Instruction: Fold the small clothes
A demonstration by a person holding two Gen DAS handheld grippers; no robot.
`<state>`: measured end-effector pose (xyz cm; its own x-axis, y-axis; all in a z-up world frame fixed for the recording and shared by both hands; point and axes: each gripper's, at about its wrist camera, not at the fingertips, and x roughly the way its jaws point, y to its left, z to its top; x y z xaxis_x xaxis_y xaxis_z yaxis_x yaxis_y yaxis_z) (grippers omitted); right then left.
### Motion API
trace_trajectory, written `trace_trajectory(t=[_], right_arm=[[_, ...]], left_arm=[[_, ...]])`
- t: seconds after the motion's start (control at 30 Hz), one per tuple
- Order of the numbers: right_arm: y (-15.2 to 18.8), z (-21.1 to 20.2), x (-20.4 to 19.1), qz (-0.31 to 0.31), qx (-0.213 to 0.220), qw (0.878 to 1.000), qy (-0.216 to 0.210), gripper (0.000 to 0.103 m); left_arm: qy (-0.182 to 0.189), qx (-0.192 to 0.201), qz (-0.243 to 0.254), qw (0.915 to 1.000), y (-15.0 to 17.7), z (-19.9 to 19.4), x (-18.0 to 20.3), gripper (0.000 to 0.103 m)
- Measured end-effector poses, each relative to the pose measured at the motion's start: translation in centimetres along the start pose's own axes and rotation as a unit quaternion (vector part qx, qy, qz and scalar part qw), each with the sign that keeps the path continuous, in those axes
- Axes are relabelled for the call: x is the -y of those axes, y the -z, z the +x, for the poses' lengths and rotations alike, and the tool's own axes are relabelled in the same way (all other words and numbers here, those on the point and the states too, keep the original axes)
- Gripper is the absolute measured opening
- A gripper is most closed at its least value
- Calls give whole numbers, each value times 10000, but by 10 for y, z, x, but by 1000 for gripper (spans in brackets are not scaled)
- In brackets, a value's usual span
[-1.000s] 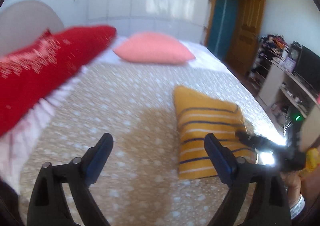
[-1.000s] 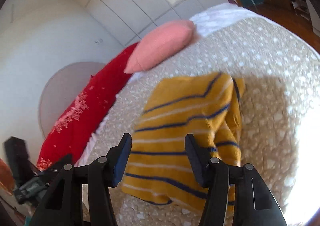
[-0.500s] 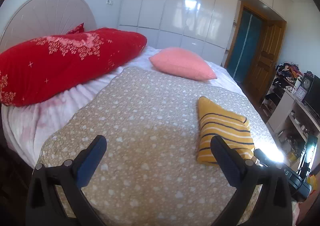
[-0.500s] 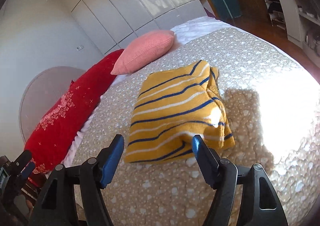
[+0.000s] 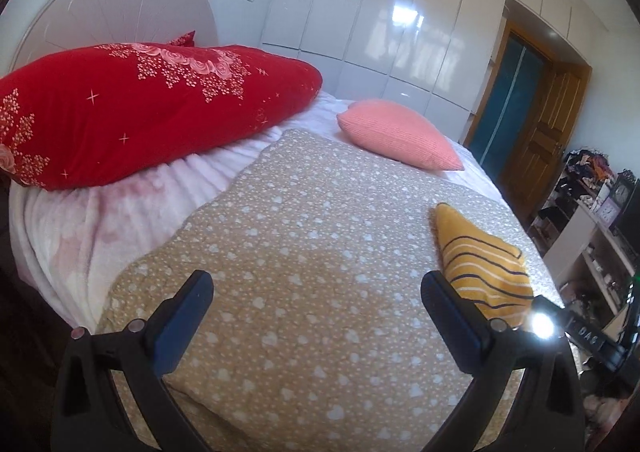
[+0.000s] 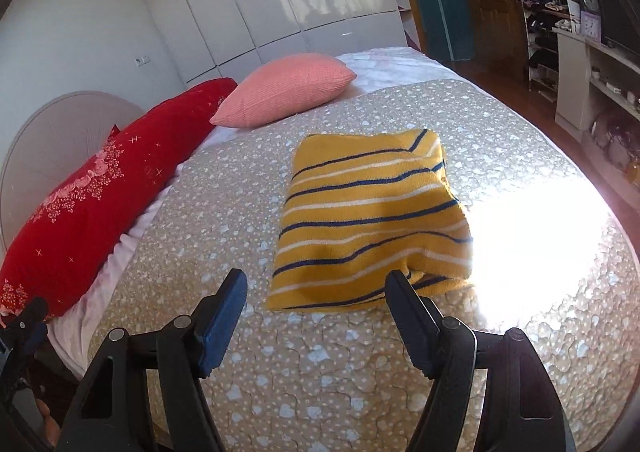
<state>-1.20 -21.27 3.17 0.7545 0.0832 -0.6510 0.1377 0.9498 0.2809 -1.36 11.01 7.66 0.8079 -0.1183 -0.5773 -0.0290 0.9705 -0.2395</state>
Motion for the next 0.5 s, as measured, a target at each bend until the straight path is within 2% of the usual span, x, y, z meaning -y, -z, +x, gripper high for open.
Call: trace_trajectory(t=[0.2, 0.5], right_arm=[[3, 3, -16, -250, -62, 9995, 205, 76], [5, 14, -14, -147, -241, 9989, 385, 76]], left_arm=[[94, -129, -147, 9998, 3, 8, -16, 103], [95, -184, -304, 9993, 2, 12, -29, 103]])
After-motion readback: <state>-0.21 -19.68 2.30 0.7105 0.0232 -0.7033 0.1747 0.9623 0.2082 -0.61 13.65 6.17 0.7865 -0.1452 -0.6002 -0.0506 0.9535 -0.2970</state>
